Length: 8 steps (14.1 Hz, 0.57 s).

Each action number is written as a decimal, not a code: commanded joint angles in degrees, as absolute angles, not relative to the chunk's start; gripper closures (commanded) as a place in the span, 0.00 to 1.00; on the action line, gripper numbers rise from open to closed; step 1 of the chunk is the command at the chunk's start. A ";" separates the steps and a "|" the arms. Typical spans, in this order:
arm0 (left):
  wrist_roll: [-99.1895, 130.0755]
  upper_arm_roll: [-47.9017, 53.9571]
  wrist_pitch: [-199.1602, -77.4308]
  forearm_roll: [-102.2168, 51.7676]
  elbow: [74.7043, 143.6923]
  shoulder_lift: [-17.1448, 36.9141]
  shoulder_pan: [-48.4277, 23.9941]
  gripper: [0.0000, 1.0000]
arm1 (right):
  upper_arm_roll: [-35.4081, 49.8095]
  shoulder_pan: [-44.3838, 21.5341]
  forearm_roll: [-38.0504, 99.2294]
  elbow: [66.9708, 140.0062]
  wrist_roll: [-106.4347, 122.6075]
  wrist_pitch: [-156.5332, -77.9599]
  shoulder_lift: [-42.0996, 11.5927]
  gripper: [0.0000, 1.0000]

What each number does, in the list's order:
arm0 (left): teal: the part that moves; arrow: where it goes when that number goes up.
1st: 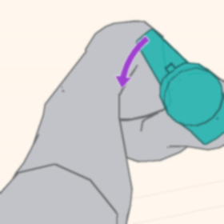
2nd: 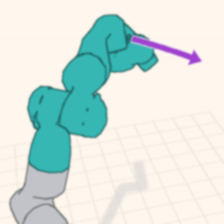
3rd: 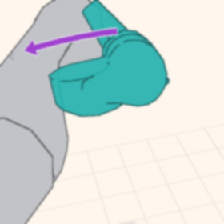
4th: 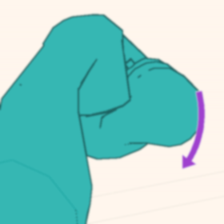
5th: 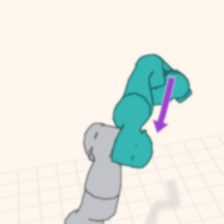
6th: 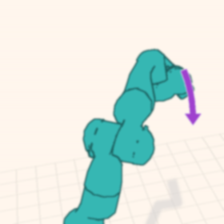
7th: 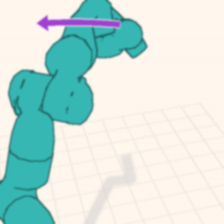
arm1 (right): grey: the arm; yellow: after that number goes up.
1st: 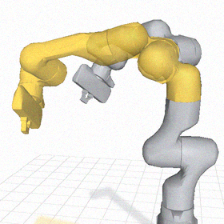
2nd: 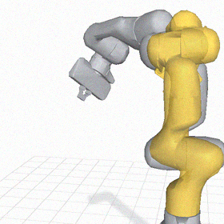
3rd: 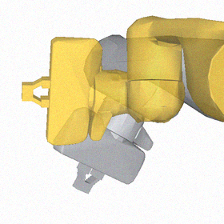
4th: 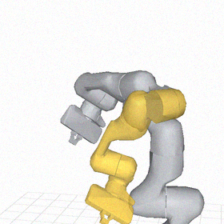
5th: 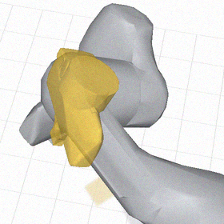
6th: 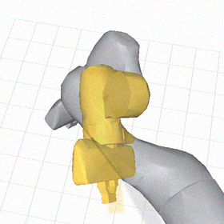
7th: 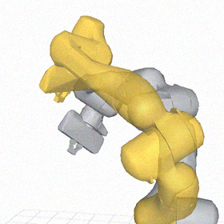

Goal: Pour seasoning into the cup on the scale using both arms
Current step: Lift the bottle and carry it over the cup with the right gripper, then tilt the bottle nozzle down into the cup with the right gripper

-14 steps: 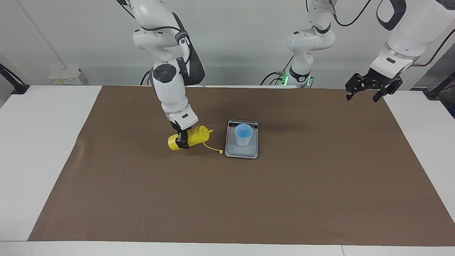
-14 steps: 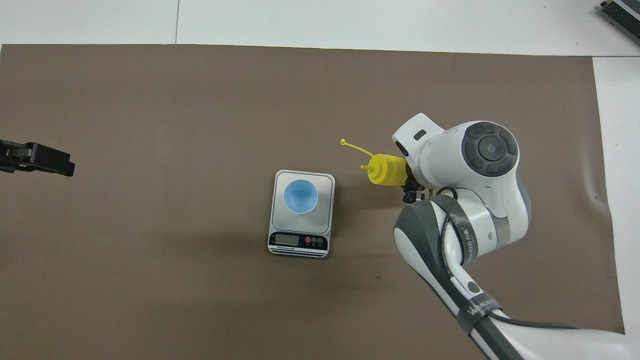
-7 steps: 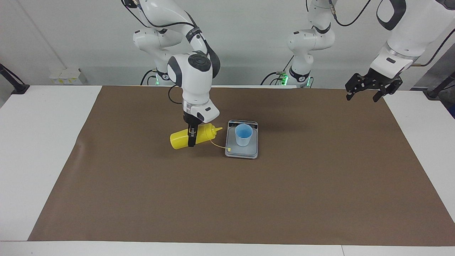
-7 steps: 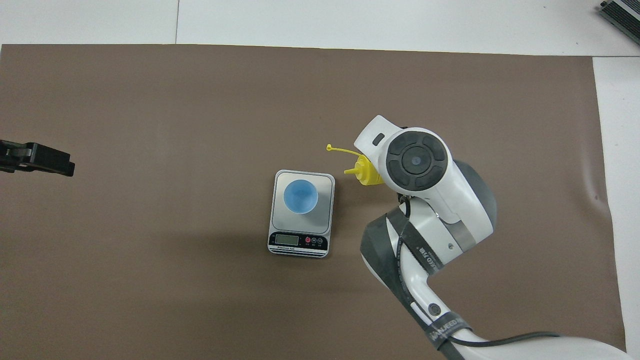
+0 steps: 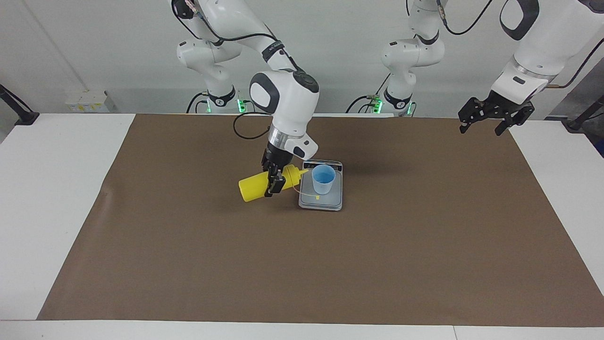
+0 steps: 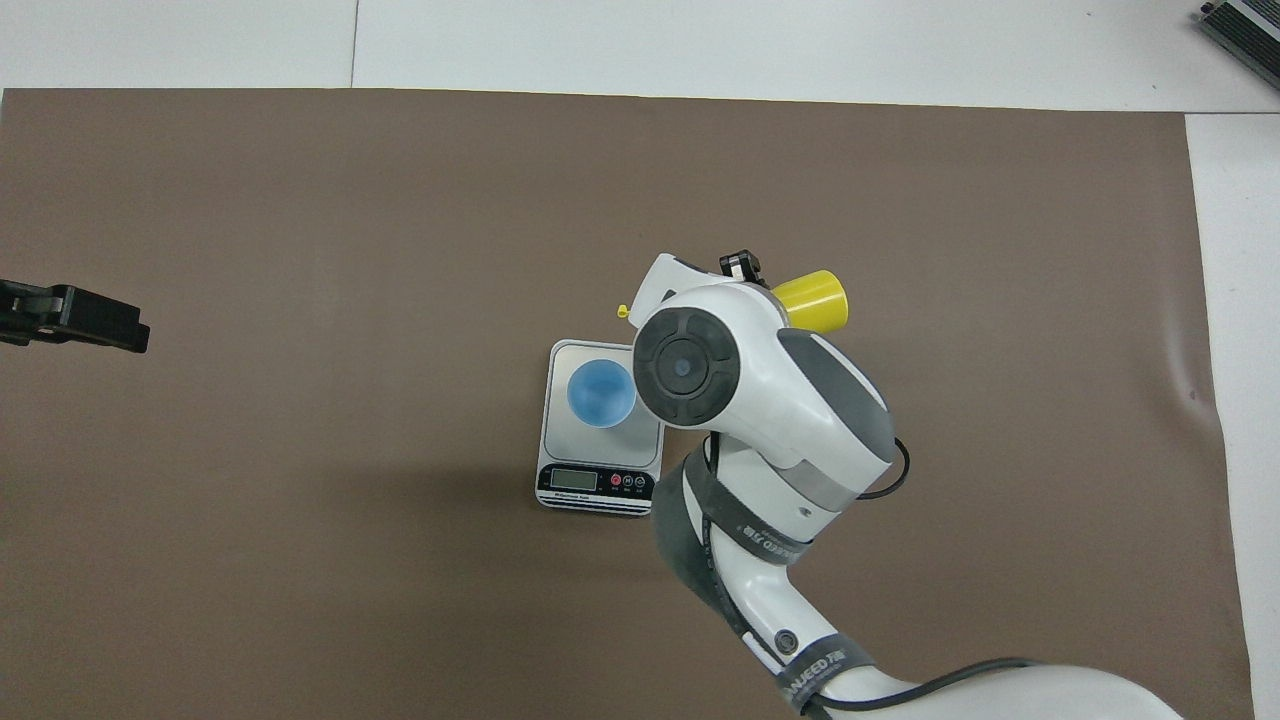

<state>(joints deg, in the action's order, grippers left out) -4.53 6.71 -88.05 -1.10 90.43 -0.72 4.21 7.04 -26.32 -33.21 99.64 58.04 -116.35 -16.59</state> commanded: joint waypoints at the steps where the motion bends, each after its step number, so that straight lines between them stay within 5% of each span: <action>1: -4.04 7.12 -88.07 -0.26 92.11 -2.20 4.92 0.00 | 7.38 -27.60 -37.35 97.73 55.20 -114.52 -17.58 1.00; 8: -4.04 7.12 -88.07 -0.26 92.11 -2.20 4.92 0.00 | 7.47 -30.23 -47.44 100.19 50.10 -117.67 -17.23 1.00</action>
